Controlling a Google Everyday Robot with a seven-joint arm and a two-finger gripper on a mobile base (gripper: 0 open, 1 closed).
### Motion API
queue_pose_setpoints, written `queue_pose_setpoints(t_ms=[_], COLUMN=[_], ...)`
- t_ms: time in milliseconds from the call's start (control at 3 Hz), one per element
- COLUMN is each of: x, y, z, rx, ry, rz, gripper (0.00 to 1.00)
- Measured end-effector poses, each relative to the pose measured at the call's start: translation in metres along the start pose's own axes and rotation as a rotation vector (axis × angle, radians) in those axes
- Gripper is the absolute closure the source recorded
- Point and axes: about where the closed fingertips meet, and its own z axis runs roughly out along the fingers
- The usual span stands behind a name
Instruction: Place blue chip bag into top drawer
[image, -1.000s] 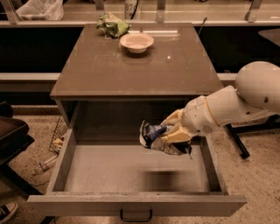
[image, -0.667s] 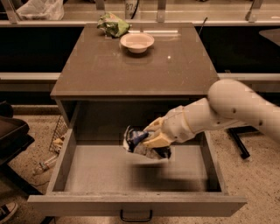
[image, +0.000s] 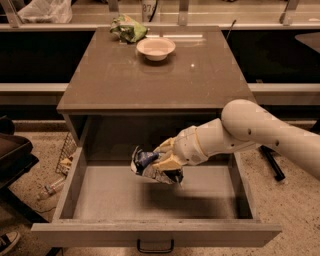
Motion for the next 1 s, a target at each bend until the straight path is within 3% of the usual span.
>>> queue_pose_setpoints(t_ms=[1000], x=[-0.0019], y=[0.0023], z=[0.0043], rx=[-0.010], ry=[-0.001], rz=[-0.004], gripper=[0.13])
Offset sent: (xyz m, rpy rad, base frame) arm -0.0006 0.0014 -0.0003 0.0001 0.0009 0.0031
